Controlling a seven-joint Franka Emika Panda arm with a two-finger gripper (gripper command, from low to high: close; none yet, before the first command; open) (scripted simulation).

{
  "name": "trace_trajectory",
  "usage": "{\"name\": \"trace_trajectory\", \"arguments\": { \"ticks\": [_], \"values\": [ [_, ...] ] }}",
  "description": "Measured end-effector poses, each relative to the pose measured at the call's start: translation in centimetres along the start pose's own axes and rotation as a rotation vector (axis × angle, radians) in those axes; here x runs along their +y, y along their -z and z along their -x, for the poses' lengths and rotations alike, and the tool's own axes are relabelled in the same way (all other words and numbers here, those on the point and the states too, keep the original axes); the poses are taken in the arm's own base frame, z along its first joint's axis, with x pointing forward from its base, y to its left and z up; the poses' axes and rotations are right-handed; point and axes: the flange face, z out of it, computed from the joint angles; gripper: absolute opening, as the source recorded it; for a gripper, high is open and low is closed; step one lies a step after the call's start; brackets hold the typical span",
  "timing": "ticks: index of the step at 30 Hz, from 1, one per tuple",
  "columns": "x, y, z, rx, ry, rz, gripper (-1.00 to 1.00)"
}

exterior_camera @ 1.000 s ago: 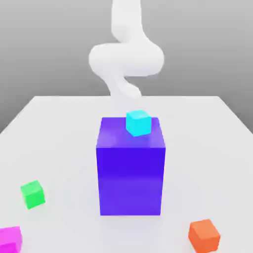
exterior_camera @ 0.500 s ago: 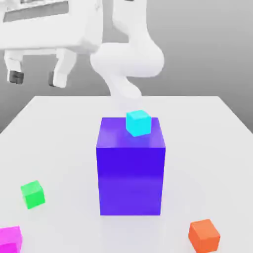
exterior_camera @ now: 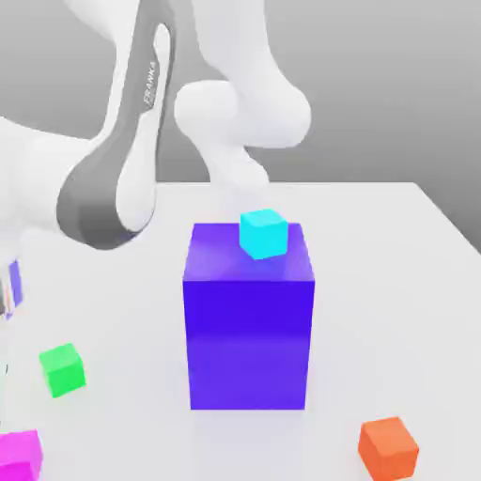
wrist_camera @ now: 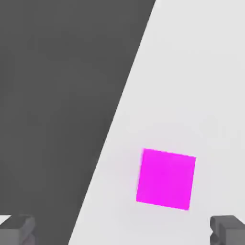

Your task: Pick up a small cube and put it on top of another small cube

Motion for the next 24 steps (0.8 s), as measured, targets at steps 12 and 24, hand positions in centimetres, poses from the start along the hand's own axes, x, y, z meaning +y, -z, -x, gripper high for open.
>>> {"name": "trace_trajectory", "arguments": {
  "ticks": [12,24],
  "values": [
    [0.3,-7.5,-0.7,-0.003,-0.037,0.019,-1.0],
    [3.7,0.5,-3.5,-0.001,0.213,0.021,-1.0]
  ]
}}
